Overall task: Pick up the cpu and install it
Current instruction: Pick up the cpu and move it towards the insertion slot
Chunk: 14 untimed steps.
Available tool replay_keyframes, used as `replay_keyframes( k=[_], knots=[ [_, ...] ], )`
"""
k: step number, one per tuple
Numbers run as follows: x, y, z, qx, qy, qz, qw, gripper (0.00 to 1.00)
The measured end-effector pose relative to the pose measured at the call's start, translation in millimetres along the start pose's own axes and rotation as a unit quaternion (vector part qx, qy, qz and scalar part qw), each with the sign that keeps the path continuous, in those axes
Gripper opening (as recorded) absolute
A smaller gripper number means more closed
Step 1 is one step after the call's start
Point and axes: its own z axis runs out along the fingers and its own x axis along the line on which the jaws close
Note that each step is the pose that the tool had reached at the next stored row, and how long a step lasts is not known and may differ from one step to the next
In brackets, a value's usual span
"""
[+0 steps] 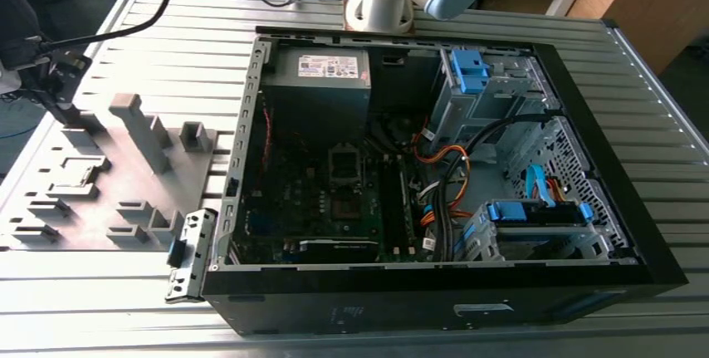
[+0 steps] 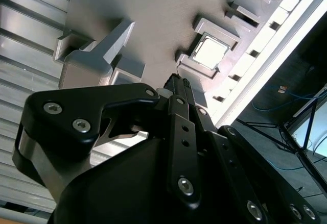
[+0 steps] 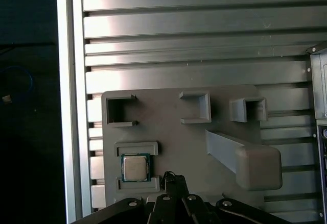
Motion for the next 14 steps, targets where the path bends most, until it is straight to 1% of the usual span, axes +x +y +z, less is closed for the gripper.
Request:
replay_keyframes(
  k=[2,3,4,14],
  knots=[
    [-0.1,0.0,0.0,0.0,0.0005,0.0,1.0,0.11],
    [-0.2,0.0,0.1,0.0003,0.0042,0.0,0.99999,0.11],
    [-0.1,0.0,0.1,0.0005,0.0072,0.0,0.99997,0.11],
    [-0.1,0.0,0.2,0.0007,0.0101,0.0,0.99995,0.11]
  ],
)
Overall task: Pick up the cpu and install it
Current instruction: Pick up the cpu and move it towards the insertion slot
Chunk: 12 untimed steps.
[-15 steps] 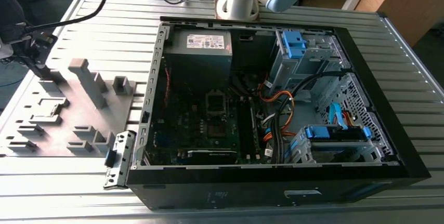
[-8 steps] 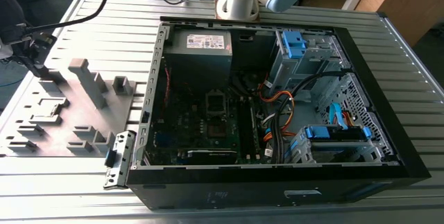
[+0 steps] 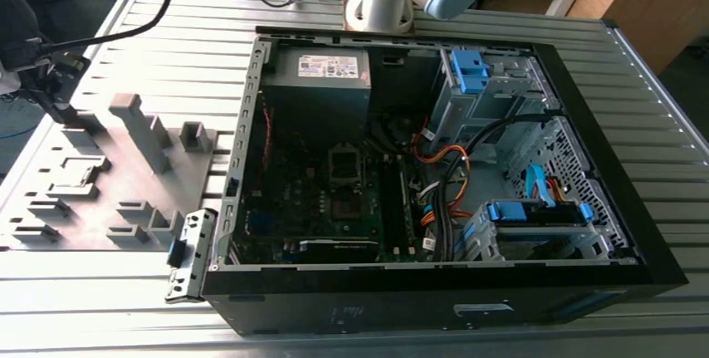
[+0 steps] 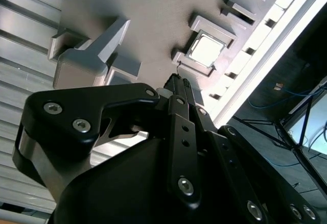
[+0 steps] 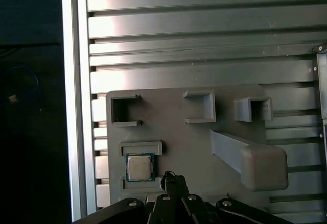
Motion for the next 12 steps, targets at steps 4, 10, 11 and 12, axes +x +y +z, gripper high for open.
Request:
replay_keyframes(
  k=[4,10,11,12],
  knots=[
    [0.9,-0.1,-0.1,0.0001,0.0004,0.0,1.0,0.11],
    [6.7,-0.5,0.2,0.0001,0.0004,0.0,1.0,0.11],
    [8.2,-0.7,0.4,0.0001,0.0004,0.0,1.0,0.11],
    [9.7,-0.8,0.6,0.0001,0.0004,0.0,1.0,0.11]
  ],
)
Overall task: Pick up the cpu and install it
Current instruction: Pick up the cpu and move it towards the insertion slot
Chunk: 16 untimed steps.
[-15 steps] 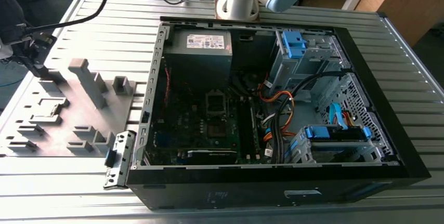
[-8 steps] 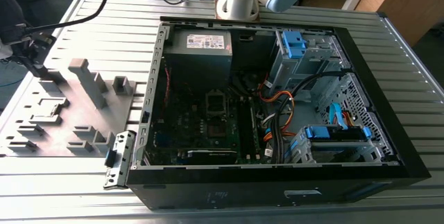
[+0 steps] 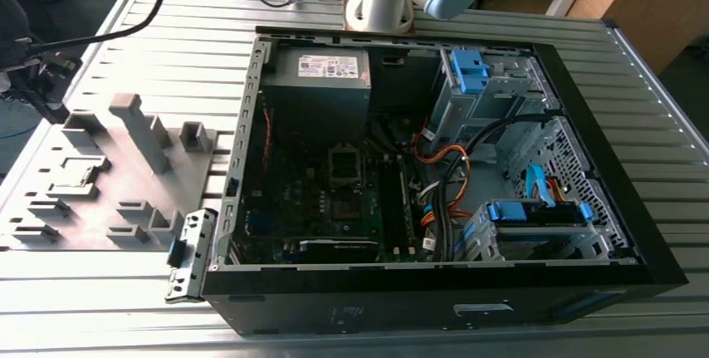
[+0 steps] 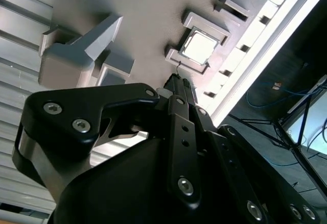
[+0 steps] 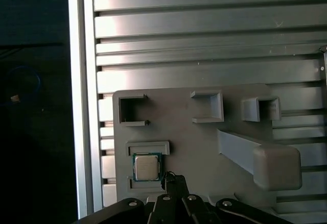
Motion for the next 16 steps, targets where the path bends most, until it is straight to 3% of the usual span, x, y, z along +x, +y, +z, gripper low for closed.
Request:
replay_keyframes(
  k=[8,16],
  knots=[
    [8.7,-1.5,3.7,0.0,0.0003,0.0,1.0,0.11],
    [13.2,-5.0,11.0,0.0008,0.0041,0.0,0.99999,0.11]
  ],
)
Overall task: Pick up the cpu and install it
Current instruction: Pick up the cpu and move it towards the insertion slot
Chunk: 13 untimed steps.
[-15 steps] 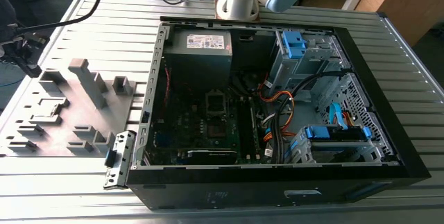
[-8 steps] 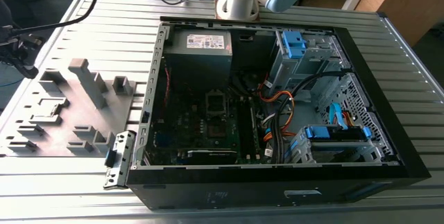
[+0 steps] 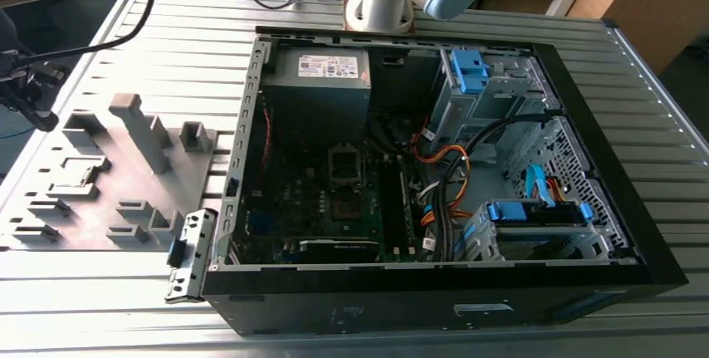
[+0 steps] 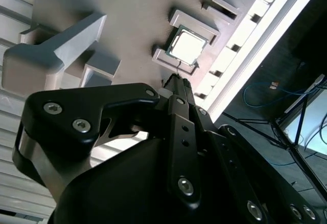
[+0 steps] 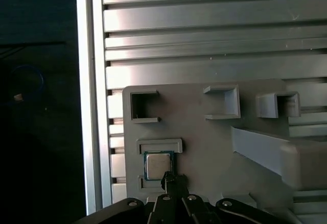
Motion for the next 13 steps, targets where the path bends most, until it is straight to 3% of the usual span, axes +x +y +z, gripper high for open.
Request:
replay_keyframes(
  k=[6,13],
  knots=[
    [2.1,-1.8,6.6,0.0009,0.0051,0.0,0.99999,0.11],
    [2.1,-1.9,7.1,0.0009,0.0052,0.0,0.99999,0.11]
  ],
)
